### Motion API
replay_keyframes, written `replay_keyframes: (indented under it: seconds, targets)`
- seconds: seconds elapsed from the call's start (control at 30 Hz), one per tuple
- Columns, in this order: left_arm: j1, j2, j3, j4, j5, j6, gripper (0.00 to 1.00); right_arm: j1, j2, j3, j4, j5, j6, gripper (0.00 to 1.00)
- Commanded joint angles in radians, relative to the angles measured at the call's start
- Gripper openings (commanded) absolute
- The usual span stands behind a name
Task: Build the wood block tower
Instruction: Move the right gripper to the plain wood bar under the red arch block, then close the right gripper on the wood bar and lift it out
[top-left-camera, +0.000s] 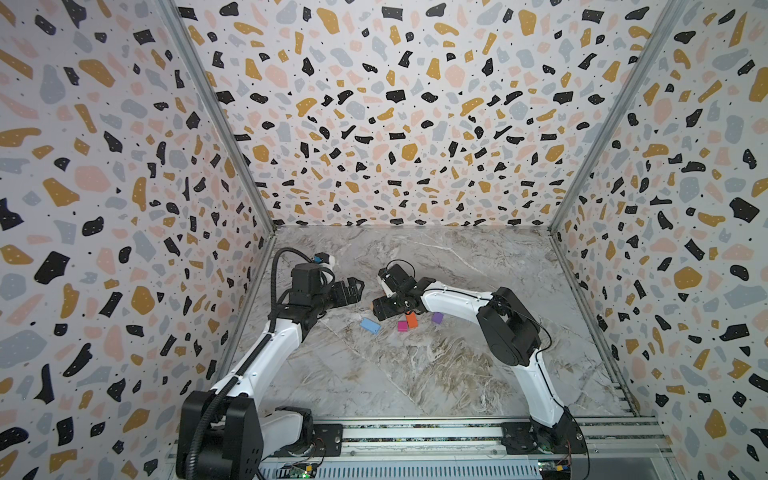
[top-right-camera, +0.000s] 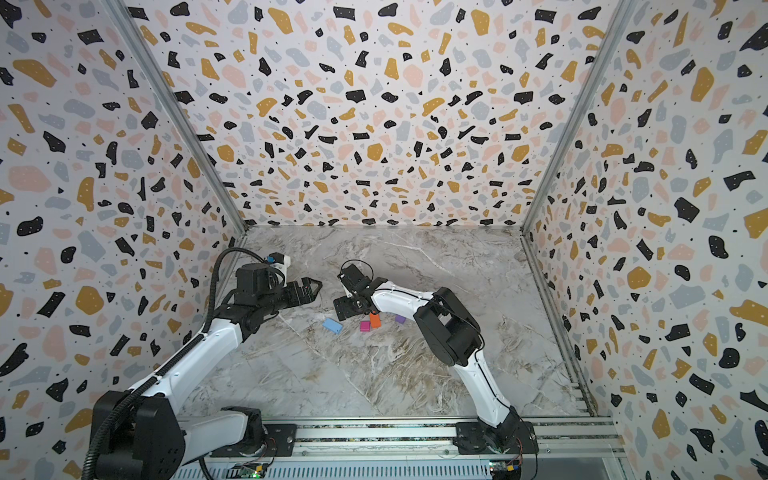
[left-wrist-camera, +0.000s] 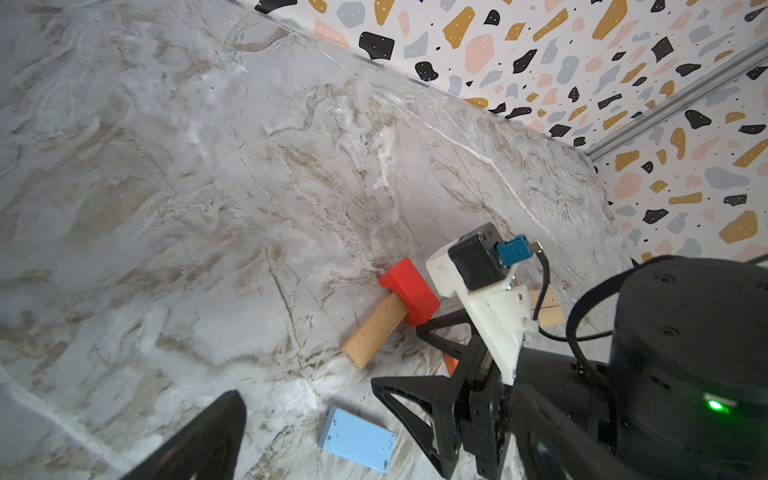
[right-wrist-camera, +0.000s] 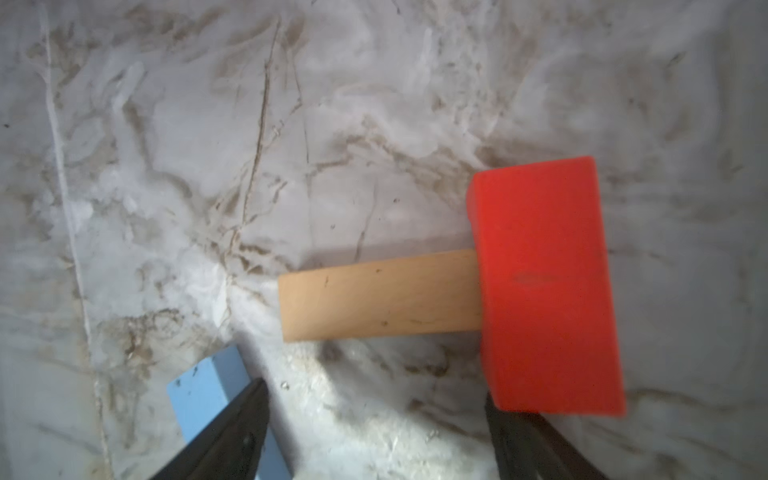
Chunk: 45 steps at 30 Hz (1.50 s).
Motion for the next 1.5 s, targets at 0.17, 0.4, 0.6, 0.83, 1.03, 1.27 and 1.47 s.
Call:
replay_keyframes:
  seconds: [0.17,0.4,0.6,0.83,1.03,1.27,1.47]
  targets:
    - [0.005,-0.017,0.002,0.037,0.009,-0.003,1.00,0.001,0.066,0.116,-0.058,0.052,-0.100,0.90]
    - [0.005,-0.019,0.002,0.037,0.008,-0.002,1.00,0.001,0.078,0.134,-0.058,0.058,-0.153,0.94]
    - [0.005,-0.023,0.000,0.037,0.008,0.002,1.00,0.001,0.097,0.147,-0.053,0.063,-0.250,0.96]
    - [0.005,-0.023,0.000,0.039,0.009,0.001,1.00,0.001,0.114,0.136,-0.041,0.063,-0.410,0.97]
    - [0.005,-0.025,0.000,0.039,0.006,0.003,1.00,0.000,0.111,0.105,-0.010,0.042,-0.469,0.95]
    - [0.005,-0.023,0.000,0.037,0.006,0.003,1.00,-0.002,0.106,0.081,0.012,0.032,-0.469,0.84]
    - [0.005,-0.023,-0.001,0.036,0.005,0.004,1.00,-0.003,0.073,0.043,0.026,0.052,-0.449,0.77]
